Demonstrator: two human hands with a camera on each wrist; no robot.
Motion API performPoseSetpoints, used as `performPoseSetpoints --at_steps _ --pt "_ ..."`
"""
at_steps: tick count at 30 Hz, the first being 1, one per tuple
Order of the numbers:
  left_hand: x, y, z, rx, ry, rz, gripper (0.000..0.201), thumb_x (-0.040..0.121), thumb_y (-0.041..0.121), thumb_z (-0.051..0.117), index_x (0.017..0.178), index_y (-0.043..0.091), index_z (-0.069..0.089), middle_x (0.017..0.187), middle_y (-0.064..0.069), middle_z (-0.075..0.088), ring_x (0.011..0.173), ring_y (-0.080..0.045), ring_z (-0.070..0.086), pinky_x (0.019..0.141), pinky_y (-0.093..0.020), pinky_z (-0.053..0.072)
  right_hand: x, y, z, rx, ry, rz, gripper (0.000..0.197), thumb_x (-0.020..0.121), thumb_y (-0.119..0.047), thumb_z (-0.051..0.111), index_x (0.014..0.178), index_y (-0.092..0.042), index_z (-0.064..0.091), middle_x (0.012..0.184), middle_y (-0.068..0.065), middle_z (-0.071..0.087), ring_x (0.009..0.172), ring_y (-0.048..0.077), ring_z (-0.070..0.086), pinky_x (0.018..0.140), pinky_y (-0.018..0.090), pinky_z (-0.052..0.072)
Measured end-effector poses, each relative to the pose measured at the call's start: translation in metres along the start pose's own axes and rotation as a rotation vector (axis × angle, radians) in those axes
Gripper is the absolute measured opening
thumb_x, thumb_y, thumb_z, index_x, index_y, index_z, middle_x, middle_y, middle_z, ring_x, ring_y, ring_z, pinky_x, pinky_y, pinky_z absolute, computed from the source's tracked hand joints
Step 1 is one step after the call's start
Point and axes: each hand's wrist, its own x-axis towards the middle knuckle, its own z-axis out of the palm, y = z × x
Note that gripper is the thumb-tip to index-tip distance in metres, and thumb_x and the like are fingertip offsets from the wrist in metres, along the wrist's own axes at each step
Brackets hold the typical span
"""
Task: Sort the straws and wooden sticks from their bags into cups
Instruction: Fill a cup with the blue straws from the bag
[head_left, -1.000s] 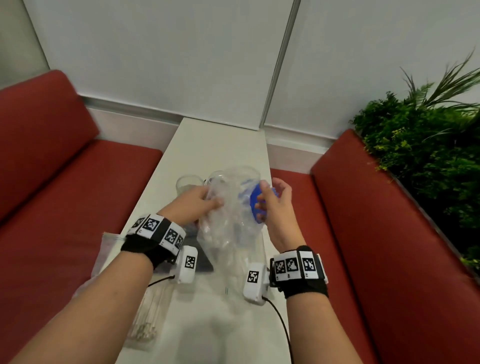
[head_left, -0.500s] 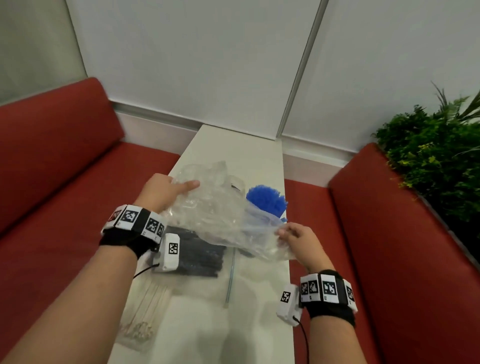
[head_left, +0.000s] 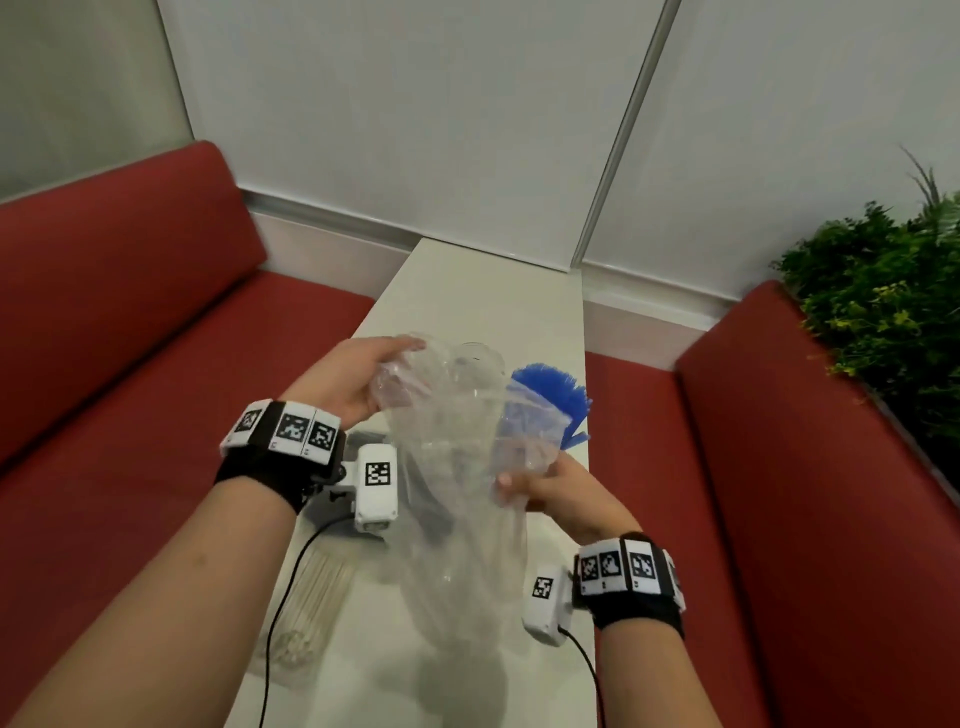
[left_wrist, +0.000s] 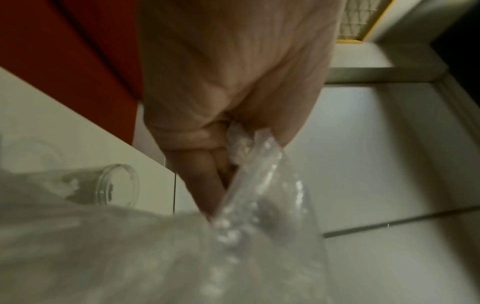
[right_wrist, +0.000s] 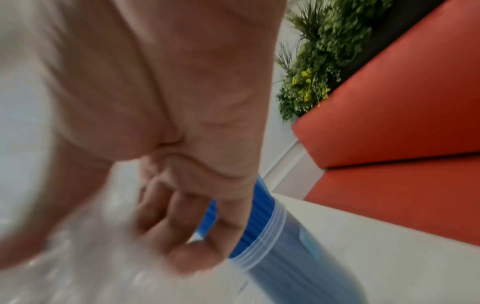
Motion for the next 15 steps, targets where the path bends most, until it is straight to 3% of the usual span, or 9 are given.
performPoseSetpoints --at_steps 3,5,6,8,10,12,15 --pt "0.005 0.009 -0.009 -0.167 0.144 0.05 0.032 0.09 0.015 0.065 0.118 0.0 0.066 0.095 -0.013 0.069 0.071 -0.023 0.07 0.067 -0.033 0.061 0.006 -0.002 0.001 0.122 0.253 -0.031 0.02 0.081 -0.023 0.083 0.096 -0.01 0.078 0.102 0.015 0.077 0.089 0.031 0.07 0.075 0.037 0.06" --pt "0.002 0.014 -0.018 -0.456 0.129 0.118 0.041 0.091 0.036 0.064 0.121 0.008 0.062 0.1 -0.009 0.069 0.088 -0.022 0.069 0.093 -0.037 0.054 0.005 -0.006 -0.006 0.257 0.323 -0.082 0.015 0.088 -0.025 0.073 0.09 -0.01 0.075 0.096 0.008 0.074 0.084 0.025 0.065 0.069 0.034 0.054" --pt "0.001 0.013 -0.021 -0.515 0.095 0.168 0.051 0.091 0.05 0.06 0.128 0.016 0.055 0.111 -0.007 0.069 0.101 -0.023 0.067 0.098 -0.046 0.049 0.005 -0.01 -0.008 0.314 0.334 -0.101 0.017 0.091 -0.029 0.068 0.087 -0.015 0.076 0.093 0.002 0.075 0.081 0.02 0.066 0.068 0.033 0.054" --pt "-0.003 0.006 -0.019 -0.317 -0.023 0.191 0.077 0.083 0.074 0.049 0.146 0.032 0.034 0.134 -0.003 0.06 0.12 -0.027 0.06 0.096 -0.059 0.046 0.006 -0.019 -0.01 0.424 0.335 -0.112 0.023 0.092 -0.039 0.062 0.089 -0.023 0.078 0.097 -0.001 0.077 0.082 0.016 0.071 0.071 0.034 0.057" --pt "-0.007 -0.011 -0.008 0.033 -0.2 0.069 0.095 0.072 0.081 0.053 0.15 0.035 0.025 0.142 -0.005 0.053 0.125 -0.03 0.056 0.1 -0.061 0.043 0.009 -0.032 -0.007 0.473 0.383 -0.133 0.029 0.098 -0.042 0.058 0.105 -0.019 0.074 0.113 0.008 0.075 0.097 0.025 0.072 0.086 0.045 0.058" --pt "-0.009 -0.028 0.005 0.328 -0.316 -0.046 0.097 0.07 0.074 0.066 0.148 0.03 0.029 0.136 -0.005 0.058 0.119 -0.025 0.061 0.102 -0.056 0.045 0.01 -0.041 -0.004 0.466 0.435 -0.181 0.032 0.105 -0.041 0.052 0.115 -0.016 0.07 0.121 0.011 0.074 0.108 0.031 0.071 0.098 0.05 0.056" --pt "-0.004 -0.042 0.015 0.548 -0.306 0.02 0.079 0.072 0.063 0.074 0.133 0.016 0.053 0.125 -0.007 0.064 0.114 -0.021 0.062 0.106 -0.05 0.043 0.007 -0.047 -0.002 0.514 0.402 -0.193 0.035 0.101 -0.047 0.056 0.119 -0.021 0.072 0.124 0.011 0.073 0.114 0.031 0.071 0.098 0.05 0.058"
